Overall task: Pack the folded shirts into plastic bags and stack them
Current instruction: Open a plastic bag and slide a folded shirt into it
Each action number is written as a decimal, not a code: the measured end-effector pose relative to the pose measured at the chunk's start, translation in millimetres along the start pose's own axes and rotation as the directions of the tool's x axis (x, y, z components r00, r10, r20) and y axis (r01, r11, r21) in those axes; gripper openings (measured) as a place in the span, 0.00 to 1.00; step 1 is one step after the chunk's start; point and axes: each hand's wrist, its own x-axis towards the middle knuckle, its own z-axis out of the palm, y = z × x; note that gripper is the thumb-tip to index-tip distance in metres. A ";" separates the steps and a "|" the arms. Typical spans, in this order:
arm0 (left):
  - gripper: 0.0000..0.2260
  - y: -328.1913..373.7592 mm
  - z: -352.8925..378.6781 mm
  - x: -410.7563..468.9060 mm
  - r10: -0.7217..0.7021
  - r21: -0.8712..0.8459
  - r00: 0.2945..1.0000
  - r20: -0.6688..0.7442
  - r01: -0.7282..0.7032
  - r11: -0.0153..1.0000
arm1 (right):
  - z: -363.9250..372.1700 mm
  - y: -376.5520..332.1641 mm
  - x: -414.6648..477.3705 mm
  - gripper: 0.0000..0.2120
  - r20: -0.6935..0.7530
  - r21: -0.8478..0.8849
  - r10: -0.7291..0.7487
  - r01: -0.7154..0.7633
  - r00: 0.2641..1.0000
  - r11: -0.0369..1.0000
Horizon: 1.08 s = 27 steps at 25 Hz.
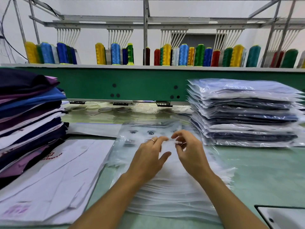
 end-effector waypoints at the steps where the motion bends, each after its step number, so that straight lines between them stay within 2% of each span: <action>1: 0.14 1.3 0.6 -0.6 0.021 0.027 1.000 0.011 -0.021 0.999 | -2.2 -1.5 0.0 0.16 0.005 -0.017 -0.002 0.002 1.000 1.000; 4: 0.11 6.3 1.7 0.0 0.090 0.032 0.996 -0.017 -0.089 0.996 | -7.2 -7.3 -1.1 0.18 0.126 -0.128 -0.002 0.018 0.992 0.992; 7: 0.09 11.9 4.0 1.9 0.113 -0.048 0.992 -0.058 -0.116 0.992 | -11.6 -7.3 0.8 0.19 0.190 -0.132 0.028 -0.003 0.981 0.991; 12: 0.05 11.6 7.7 1.3 0.045 0.019 0.996 -0.082 -0.044 0.999 | -6.6 -3.4 -0.5 0.16 0.178 -0.089 0.093 -0.079 0.980 0.993; 27: 0.08 6.4 9.8 2.7 -0.084 0.064 0.996 0.043 0.082 0.995 | 1.6 -3.7 -3.6 0.18 0.076 -0.061 0.215 -0.211 0.974 0.976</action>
